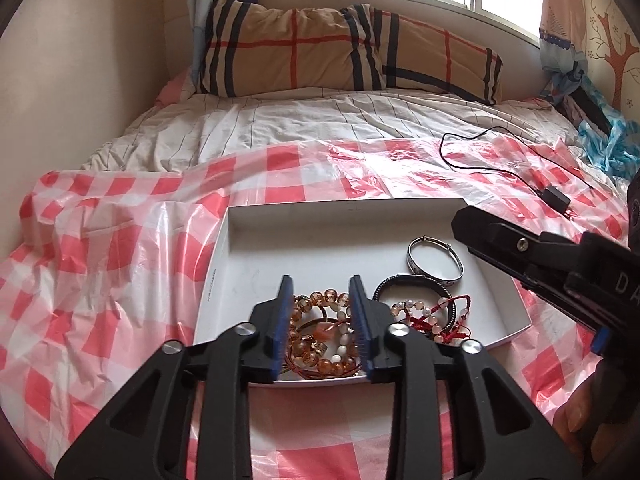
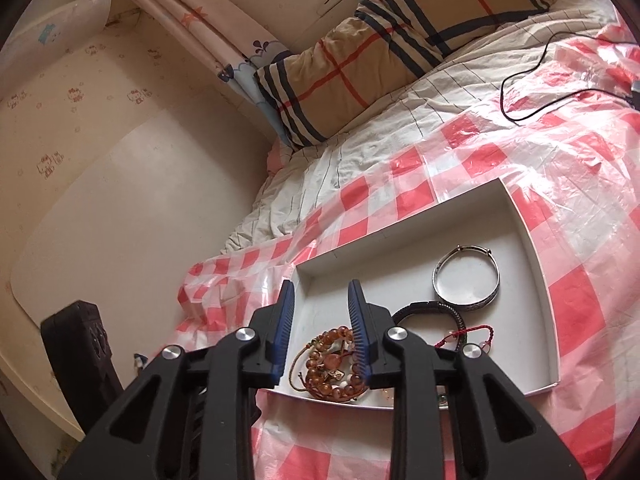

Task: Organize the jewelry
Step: 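Lower the amber bracelet into the tray with left gripper while right gripper lowers pearl bracelet, then open both grippers and release the bracelets inside the tray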

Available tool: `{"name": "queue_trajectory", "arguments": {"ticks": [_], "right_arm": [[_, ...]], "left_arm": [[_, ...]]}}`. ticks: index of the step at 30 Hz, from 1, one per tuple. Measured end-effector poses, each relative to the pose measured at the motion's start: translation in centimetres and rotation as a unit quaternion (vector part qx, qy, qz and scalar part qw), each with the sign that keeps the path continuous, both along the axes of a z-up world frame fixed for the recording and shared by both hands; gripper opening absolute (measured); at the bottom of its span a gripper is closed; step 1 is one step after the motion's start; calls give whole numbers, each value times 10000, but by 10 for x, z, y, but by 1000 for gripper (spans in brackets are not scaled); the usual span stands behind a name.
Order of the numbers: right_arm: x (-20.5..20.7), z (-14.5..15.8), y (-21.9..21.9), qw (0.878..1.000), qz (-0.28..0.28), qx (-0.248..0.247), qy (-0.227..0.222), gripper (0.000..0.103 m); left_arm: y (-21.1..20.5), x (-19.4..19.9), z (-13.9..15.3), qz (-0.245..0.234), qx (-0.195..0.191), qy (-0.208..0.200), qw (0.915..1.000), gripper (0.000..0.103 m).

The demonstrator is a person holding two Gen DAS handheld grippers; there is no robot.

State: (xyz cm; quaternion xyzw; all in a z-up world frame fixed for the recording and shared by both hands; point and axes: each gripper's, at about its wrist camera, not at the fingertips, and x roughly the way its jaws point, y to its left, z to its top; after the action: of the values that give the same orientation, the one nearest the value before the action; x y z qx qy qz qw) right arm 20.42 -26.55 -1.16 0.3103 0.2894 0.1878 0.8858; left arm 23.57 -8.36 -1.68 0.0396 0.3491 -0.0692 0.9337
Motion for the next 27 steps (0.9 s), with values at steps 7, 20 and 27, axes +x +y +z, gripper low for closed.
{"name": "queue_trajectory", "arguments": {"ticks": [7,20,27], "right_arm": [[-4,7,13,9980,-121,-616,-78,42],[-11,15,34,9822,-498,-1799,-194,68],[-13,13,46,9737,-508,-2212,-192,75]], "left_arm": [[-1,-8,7,122,241,-274,9993,63],[11,-22,12,228,435,-343,9982,85],[24,-29,11,326,576,-325,9973,90]]}}
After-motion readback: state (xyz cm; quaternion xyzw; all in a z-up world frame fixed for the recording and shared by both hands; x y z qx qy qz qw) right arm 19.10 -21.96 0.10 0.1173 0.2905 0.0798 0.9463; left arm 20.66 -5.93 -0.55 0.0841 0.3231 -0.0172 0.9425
